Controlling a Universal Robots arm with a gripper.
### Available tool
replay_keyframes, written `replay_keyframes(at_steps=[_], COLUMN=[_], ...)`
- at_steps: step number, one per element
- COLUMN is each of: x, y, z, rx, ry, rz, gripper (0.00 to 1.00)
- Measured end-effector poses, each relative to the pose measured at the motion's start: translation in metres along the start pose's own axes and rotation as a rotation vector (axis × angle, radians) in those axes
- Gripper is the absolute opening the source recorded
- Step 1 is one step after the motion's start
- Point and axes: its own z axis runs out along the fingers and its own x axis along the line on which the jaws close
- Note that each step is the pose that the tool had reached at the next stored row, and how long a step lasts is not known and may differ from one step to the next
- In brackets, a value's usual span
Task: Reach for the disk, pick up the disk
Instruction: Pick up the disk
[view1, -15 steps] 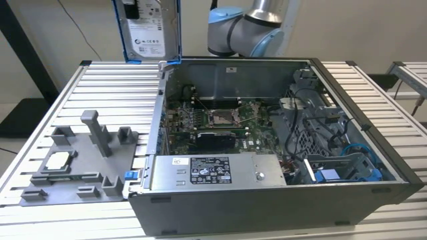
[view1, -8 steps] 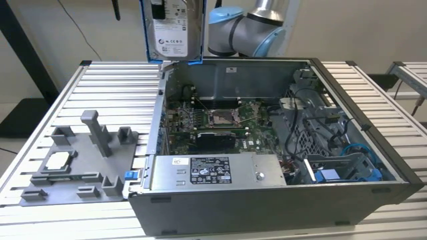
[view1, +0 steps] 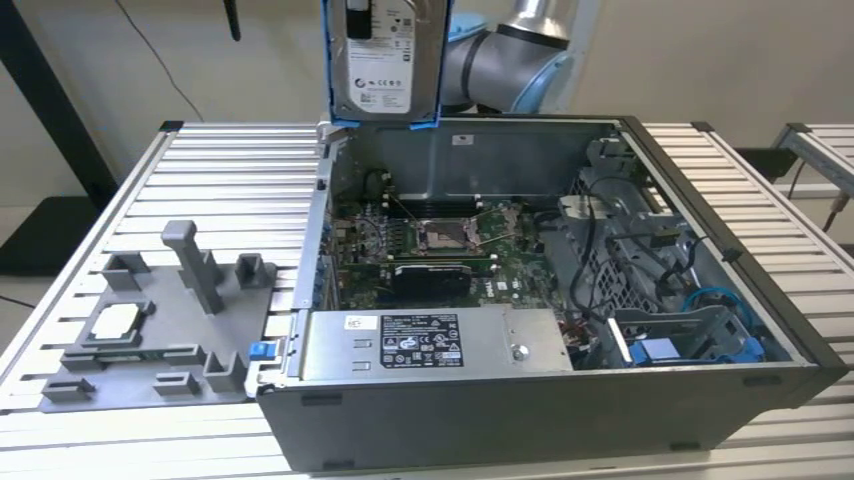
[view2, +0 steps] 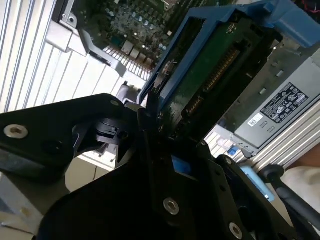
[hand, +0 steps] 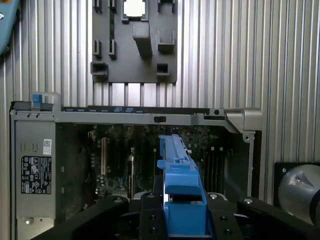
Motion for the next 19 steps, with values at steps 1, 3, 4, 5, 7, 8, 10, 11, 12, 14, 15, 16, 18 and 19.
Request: replay_keyframes(at_steps=[1,3,4,5,7,8,10,11,12,14,15,16,18,19], x=[0.0,-0.0001,-0.0001,-0.0001,-0.0002,-0.0002,-0.0003,-0.0003,-0.0003,-0.0003,-0.0004,-0.0004,-0.0004,-0.0005], y=[-0.0045,-0.0132,-0.0174,-0.0217,-0.0296,-0.0339,-0.0427,-0.0475,-0.0521,-0.061,-0.0657,-0.0703,-0.0791,-0.0834], z=[-0.0001,-0.0004,-0.0006,-0.0007,-0.0009,-0.0011,-0.0014,-0.0015,-0.0016,-0.0019,-0.0021,-0.0022,-0.0025,-0.0026], rx=[-0.0008,-0.0023,-0.003,-0.0038,-0.005,-0.0057,-0.0073,-0.0081,-0.0091,-0.0112,-0.0123,-0.0132,-0.015,-0.0158], ry=[0.0,0.0,0.0001,0.0,0.0,0.0,0.0,0.0,0.0,0.0,0.0,0.0001,0.0001,0.0001], rz=[0.0,0.0,0.0,0.0,0.0,0.0,0.0,0.0,0.0,0.0,0.0,0.0,0.0,0.0], gripper=[0.0,0.0,0.0,0.0,0.0,0.0,0.0,0.0,0.0,0.0,0.0,0.0,0.0,0.0])
